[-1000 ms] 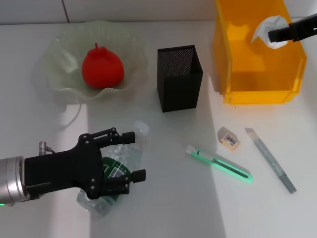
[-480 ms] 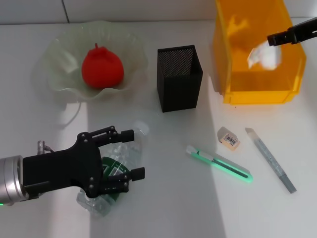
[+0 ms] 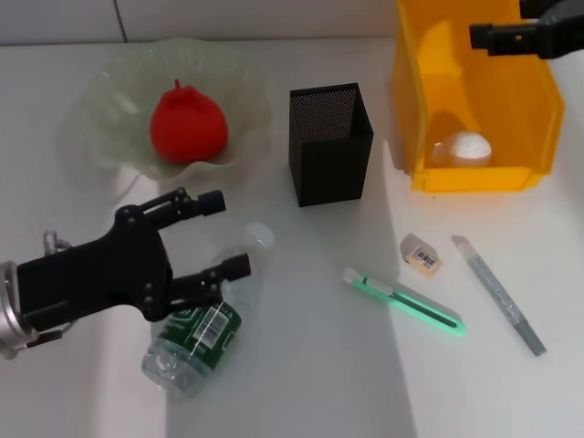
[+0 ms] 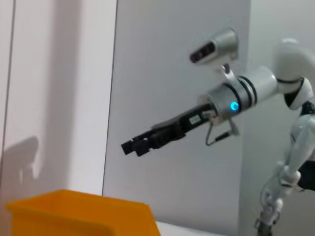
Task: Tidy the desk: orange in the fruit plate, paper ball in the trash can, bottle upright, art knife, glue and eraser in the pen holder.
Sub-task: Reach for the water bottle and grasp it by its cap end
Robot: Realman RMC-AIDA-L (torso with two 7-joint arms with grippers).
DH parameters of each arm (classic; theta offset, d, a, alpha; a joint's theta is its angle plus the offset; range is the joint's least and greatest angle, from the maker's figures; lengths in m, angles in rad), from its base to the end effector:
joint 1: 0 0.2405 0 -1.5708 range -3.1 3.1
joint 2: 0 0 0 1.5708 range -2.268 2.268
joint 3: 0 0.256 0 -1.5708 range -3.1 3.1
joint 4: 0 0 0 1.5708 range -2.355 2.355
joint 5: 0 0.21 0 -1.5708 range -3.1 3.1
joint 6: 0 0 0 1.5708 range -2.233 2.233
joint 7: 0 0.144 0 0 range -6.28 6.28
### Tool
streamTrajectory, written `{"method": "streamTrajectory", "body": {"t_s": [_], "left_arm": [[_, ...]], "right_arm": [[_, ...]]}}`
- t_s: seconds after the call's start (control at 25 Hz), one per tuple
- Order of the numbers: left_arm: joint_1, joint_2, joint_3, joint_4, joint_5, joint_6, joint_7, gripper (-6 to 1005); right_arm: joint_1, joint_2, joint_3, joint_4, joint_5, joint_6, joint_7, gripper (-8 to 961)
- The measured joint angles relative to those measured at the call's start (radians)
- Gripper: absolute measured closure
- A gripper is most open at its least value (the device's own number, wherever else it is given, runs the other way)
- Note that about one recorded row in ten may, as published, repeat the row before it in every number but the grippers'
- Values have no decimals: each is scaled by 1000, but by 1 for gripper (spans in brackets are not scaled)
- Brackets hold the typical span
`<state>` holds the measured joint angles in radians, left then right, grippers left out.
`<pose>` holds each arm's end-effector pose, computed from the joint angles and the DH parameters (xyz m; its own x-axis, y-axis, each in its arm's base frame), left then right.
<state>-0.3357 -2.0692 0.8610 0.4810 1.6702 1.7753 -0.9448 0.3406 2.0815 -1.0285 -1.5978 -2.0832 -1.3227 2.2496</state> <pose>-0.2756 0.2502 -0.0143 0.6942 0.1011 0.7126 0.2808 -0.9496 -0.1389 0.1804 0.3551 0.1055 0.8019 -0.3856 -0.4565 -0.5880 -0.6451 -0.4879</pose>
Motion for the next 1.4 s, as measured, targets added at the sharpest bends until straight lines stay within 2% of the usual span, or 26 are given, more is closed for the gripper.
{"method": "streamTrajectory", "body": {"t_s": [0.04, 0.08, 0.16, 0.2, 0.36, 0.4, 0.44, 0.48, 0.52, 0.56, 0.6, 0.64, 0.72, 0.76, 0.8, 0.84, 0.92, 1.0, 1.08, 1.12, 1.16, 1.2, 1.24, 1.4], "left_arm": [[0, 0, 0, 0, 0, 0, 0, 201], [16, 1, -1, 11, -79, 13, -1, 201], [16, 1, -1, 11, -79, 13, -1, 201], [23, 2, -1, 18, -116, 28, -1, 201], [23, 2, -1, 18, -116, 28, -1, 201], [23, 2, -1, 18, -116, 28, -1, 201], [15, -1, 2, 55, -168, 51, -83, 201], [15, -1, 2, 55, -168, 51, -83, 201], [11, -8, 58, 168, -170, -52, -262, 201], [11, -8, 58, 168, -170, -52, -262, 201], [30, -10, 191, 323, -176, -208, -451, 201], [54, -10, 272, 420, -174, -286, -544, 201], [96, -7, 379, 557, -165, -390, -658, 201], [96, -7, 379, 557, -165, -390, -658, 201], [181, -1, 548, 846, -46, -577, -885, 201], [181, -1, 548, 846, -46, -577, -885, 201], [203, 0, 589, 971, 48, -622, -1013, 201], [203, 0, 614, 1104, 183, -605, -1205, 202], [197, 0, 619, 1129, 216, -592, -1252, 202], [177, 0, 634, 1177, 306, -558, -1363, 202], [177, 0, 634, 1177, 306, -558, -1363, 202], [155, -1, 651, 1211, 392, -528, -1454, 202], [155, -1, 651, 1211, 392, -528, -1454, 202], [100, -5, 716, 1276, 575, -494, -1656, 201]], "right_arm": [[0, 0, 0, 0, 0, 0, 0, 127], [-50, 0, 0, 2, 99, -4, -78, 122], [-119, 0, 0, 27, 238, -35, -213, 112], [-174, 1, 4, 73, 328, -95, -333, 112], [-220, 0, 21, 161, 364, -202, -468, 112], [-232, -1, 28, 237, 362, -265, -531, 112], [-232, -1, 28, 237, 362, -265, -531, 112], [-234, -3, 35, 306, 348, -302, -576, 112], [-235, -3, 41, 337, 337, -312, -599, 112], [-235, -3, 41, 337, 337, -312, -599, 112], [-237, -4, 58, 379, 312, -325, -637, 112], [-239, -4, 65, 389, 302, -329, -650, 112], [-244, -3, 75, 401, 285, -334, -671, 112], [-247, -3, 76, 404, 280, -336, -680, 112], [-251, -3, 77, 406, 278, -336, -687, 112], [-251, -3, 77, 406, 278, -336, -687, 112], [-258, -3, 77, 412, 274, -337, -706, 112], [-258, -2, 77, 417, 246, -338, -730, 112], [-256, -2, 77, 422, 236, -338, -735, 112], [-251, -2, 77, 433, 226, -337, -739, 112], [-251, -2, 77, 433, 226, -337, -739, 112], [-249, -2, 77, 442, 225, -335, -740, 112], [-249, -2, 77, 443, 225, -334, -740, 112], [-249, -1, 78, 444, 225, -332, -741, 112]]}}
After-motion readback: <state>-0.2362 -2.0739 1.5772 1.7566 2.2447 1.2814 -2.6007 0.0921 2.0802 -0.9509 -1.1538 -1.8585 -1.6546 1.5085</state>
